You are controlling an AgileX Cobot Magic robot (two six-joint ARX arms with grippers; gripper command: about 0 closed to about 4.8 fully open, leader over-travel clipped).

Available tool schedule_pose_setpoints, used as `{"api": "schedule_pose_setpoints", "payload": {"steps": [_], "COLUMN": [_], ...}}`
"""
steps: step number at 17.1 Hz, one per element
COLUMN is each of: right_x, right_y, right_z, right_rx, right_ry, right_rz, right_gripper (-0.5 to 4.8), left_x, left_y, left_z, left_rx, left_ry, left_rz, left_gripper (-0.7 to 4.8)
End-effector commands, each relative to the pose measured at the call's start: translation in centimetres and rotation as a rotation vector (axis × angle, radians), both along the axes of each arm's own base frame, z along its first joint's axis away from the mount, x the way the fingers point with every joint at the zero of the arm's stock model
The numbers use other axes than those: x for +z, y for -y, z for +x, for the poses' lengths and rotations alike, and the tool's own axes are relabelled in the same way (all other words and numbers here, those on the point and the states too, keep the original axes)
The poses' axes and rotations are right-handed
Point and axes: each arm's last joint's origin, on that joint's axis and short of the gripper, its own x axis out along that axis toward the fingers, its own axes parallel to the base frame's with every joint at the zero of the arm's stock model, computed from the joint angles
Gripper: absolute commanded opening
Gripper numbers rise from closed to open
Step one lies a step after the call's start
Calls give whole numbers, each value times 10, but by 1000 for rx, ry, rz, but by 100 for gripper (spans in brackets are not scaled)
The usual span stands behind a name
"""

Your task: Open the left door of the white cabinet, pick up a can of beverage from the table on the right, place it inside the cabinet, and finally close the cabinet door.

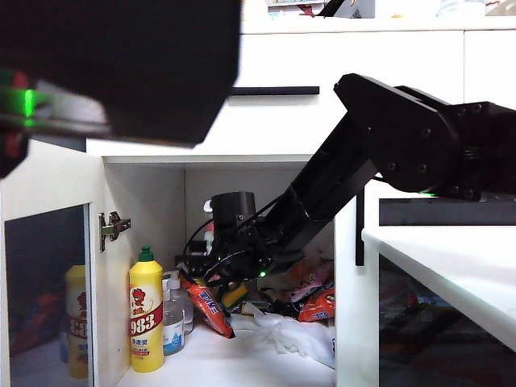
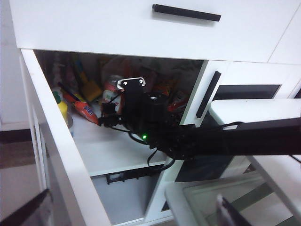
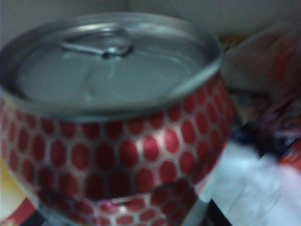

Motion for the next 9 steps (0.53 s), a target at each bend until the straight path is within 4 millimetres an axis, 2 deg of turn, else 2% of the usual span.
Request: {"api": "schedule_pose_setpoints", "payload": {"steps": [1,5,9], "right_x": [18,22,27], "right_y": [-7,-7,-5], "right_z": [0,2,4], "right_rx": [-2,-12,-56], "right_ry": [-32,-87,-18], "right_rz": [106,63,51], "right_gripper": [188,188,188], "left_x": [2,2,2], "left_y": [0,0,-1], "left_z": [0,0,0], "left_rx": [9,22,33], "left_ry": [-2,2,5], "left_rz": [-34,-38,-34], "left_gripper": [479,479,479]}}
